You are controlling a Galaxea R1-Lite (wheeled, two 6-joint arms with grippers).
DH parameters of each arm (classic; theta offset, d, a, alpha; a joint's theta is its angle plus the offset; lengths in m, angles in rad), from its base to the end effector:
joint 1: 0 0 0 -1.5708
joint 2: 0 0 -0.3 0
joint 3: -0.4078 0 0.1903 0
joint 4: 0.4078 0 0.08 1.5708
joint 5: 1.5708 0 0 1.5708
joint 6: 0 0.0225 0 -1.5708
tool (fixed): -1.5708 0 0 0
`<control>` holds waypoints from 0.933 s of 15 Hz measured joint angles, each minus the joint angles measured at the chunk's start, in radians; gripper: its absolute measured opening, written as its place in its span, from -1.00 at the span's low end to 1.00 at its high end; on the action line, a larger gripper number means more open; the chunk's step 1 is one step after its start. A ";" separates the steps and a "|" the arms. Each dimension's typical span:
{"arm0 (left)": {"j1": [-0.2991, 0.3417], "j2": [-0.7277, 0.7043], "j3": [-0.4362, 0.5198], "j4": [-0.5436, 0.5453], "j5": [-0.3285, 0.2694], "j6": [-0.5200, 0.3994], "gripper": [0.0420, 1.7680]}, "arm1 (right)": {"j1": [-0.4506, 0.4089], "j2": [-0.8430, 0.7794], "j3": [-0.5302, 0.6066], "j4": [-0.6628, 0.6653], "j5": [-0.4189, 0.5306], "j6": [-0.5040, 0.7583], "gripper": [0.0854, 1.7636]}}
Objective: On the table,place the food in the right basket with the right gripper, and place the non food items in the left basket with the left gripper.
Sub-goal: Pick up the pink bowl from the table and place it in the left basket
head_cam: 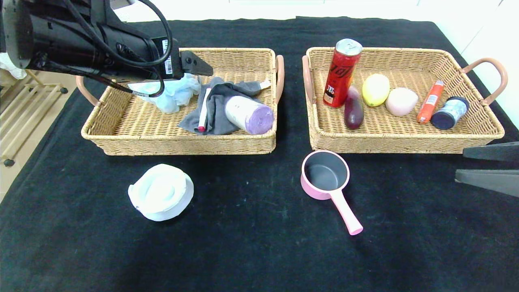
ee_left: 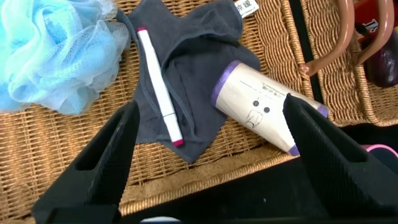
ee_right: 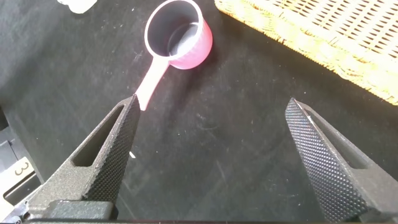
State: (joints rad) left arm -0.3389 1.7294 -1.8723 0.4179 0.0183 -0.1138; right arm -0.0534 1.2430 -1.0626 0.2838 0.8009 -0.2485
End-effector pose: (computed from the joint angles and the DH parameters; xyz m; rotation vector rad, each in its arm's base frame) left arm 0.2908 -0.1021 0.3680 -0.0631 0.2895 -0.3026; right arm 0.1750 0.0068 0.2841 -0.0365 0.3375 0.7804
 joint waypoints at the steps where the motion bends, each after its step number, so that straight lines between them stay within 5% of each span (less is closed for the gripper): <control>1: -0.024 -0.008 0.003 0.029 0.024 0.000 0.89 | 0.000 0.000 0.000 0.000 0.000 0.000 0.94; 7: -0.168 -0.034 0.004 0.205 0.109 -0.054 0.92 | 0.000 0.001 -0.001 0.000 0.000 -0.001 0.94; 14: -0.317 -0.021 0.016 0.291 0.183 -0.134 0.93 | -0.001 0.001 0.000 0.000 -0.001 -0.001 0.94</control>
State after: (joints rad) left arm -0.6562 1.7087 -1.8560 0.7085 0.2015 -0.2481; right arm -0.0547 1.2440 -1.0630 0.2836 0.7996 -0.2500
